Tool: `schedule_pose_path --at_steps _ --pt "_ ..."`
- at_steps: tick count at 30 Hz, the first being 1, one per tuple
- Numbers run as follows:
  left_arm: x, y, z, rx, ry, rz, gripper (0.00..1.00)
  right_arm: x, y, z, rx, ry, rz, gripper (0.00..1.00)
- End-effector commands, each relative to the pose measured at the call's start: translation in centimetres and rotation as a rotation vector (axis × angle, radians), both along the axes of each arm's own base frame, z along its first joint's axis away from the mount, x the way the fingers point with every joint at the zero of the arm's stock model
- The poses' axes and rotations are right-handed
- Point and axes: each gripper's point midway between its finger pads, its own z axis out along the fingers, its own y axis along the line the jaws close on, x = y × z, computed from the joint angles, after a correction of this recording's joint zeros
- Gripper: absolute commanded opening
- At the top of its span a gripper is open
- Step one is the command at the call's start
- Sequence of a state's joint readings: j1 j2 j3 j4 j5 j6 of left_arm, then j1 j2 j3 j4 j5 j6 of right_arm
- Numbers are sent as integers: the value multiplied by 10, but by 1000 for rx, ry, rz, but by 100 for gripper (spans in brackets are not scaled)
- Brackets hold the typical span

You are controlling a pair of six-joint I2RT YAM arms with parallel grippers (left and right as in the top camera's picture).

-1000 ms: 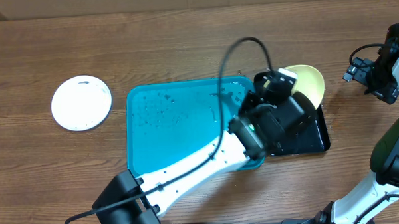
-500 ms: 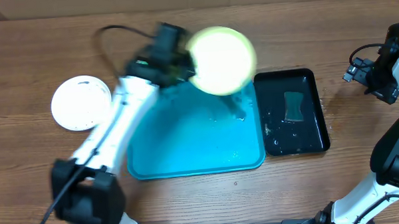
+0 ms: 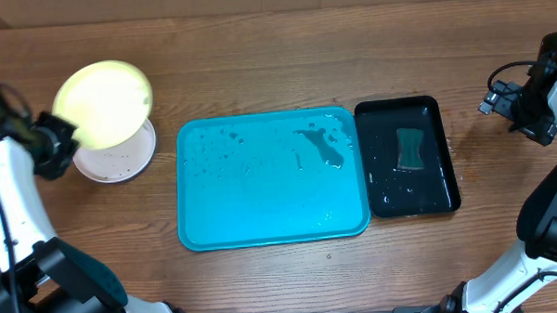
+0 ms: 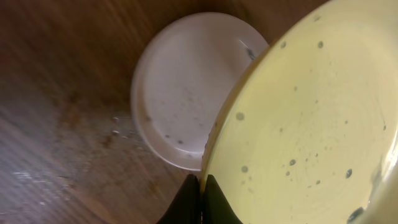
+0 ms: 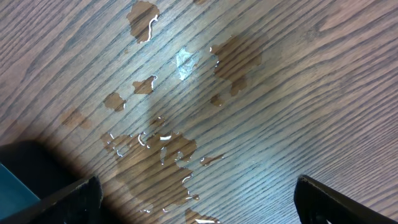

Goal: Clean dirty plates on tray and stack at the side
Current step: 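Swing the yellow plate left and lower it onto the white plates, then open the left gripper and raise it off the plate stack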

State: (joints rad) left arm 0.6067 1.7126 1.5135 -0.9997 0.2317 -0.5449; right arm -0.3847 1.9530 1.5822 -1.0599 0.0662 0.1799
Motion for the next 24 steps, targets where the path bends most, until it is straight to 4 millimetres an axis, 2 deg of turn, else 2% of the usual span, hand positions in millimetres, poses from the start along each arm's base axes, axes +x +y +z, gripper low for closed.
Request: schedule_pose_path --at_steps 1,5,9,15,24 --pt "-25 30 7 91 37 33 4 3 -2 14 -14 -39 -4 100" --pt "-38 44 3 151 99 65 4 3 -2 14 -14 -39 -4 100" --pt "-35 39 -8 147 124 48 4 3 -2 14 -14 -38 -4 100" --pt "-28 27 -37 139 175 3 4 3 -2 14 -14 -38 -4 100" --pt "-22 34 -64 203 159 3 4 3 -2 14 -14 -39 -4 100"
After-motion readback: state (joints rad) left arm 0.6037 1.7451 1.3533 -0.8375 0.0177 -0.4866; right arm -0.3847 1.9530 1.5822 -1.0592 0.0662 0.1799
